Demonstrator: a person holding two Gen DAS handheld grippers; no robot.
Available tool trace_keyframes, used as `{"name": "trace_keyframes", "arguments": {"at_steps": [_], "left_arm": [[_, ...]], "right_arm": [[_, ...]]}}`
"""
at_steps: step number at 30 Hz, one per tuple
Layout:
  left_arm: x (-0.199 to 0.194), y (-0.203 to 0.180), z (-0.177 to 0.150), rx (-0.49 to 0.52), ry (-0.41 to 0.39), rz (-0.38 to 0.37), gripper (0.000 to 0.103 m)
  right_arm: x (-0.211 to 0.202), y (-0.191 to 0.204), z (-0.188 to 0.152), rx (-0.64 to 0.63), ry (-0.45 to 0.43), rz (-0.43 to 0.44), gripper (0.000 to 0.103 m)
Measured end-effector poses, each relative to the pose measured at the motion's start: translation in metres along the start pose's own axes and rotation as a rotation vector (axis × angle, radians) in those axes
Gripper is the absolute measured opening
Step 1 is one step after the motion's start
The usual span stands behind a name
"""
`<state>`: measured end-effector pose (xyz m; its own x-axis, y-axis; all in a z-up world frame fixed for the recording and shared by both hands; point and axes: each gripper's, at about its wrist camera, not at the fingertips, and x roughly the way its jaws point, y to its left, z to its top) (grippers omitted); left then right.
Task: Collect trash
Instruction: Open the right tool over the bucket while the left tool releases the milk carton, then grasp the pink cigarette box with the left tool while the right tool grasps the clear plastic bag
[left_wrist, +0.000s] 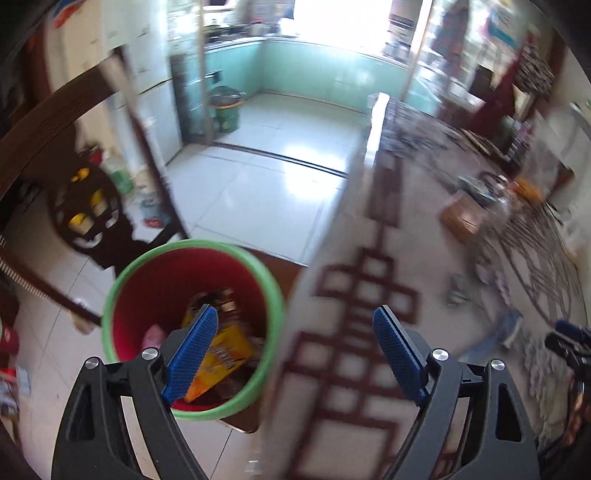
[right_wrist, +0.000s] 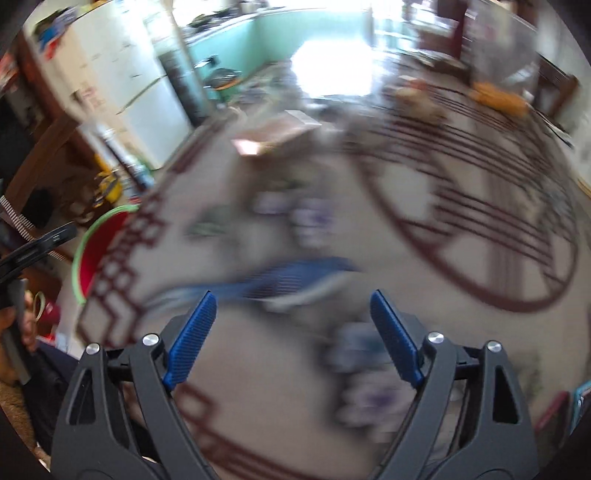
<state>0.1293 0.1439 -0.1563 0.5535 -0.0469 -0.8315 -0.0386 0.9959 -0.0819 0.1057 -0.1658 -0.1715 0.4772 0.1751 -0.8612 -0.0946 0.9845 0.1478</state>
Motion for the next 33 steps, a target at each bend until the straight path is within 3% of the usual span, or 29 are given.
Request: {"name": "trace_keyframes", "arguments": {"at_steps": [7, 10, 15, 19, 25, 28, 33], "left_arm": [[0.030, -0.114, 0.041, 0.230, -0.041, -0.068, 0.089], [0.054, -0.151, 0.050, 0.281, -0.022, -0.095, 0.089], [0.088, -0.197, 0.066, 0.300, 0.016, -0.139, 0.089], [0.106, -0.215, 0.076, 0.354, -0.004, -0.103, 0.091], [0.141, -0.215, 0.085, 0.319, 0.089, -0.116, 0.093], [0.145, -0.214, 0.085, 0.297, 0.097, -0.133, 0.085], [0.142, -0.212, 0.082, 0.327, 0.081, -0.124, 0.064]], "right_arm": [[-0.007, -0.084, -0.001, 0.154, -0.098, -0.036, 0.084], [-0.002, -0.106, 0.001, 0.243, -0.092, -0.026, 0.084], [-0.006, -0.114, 0.007, 0.254, -0.126, -0.036, 0.087], [0.001, -0.113, 0.008, 0.238, -0.104, -0.025, 0.087], [0.008, -0.104, 0.019, 0.216, -0.091, 0.012, 0.087], [0.015, -0.100, 0.033, 0.193, -0.092, 0.017, 0.087], [0.041, -0.097, 0.078, 0.177, -0.115, 0.033, 0.087]]}}
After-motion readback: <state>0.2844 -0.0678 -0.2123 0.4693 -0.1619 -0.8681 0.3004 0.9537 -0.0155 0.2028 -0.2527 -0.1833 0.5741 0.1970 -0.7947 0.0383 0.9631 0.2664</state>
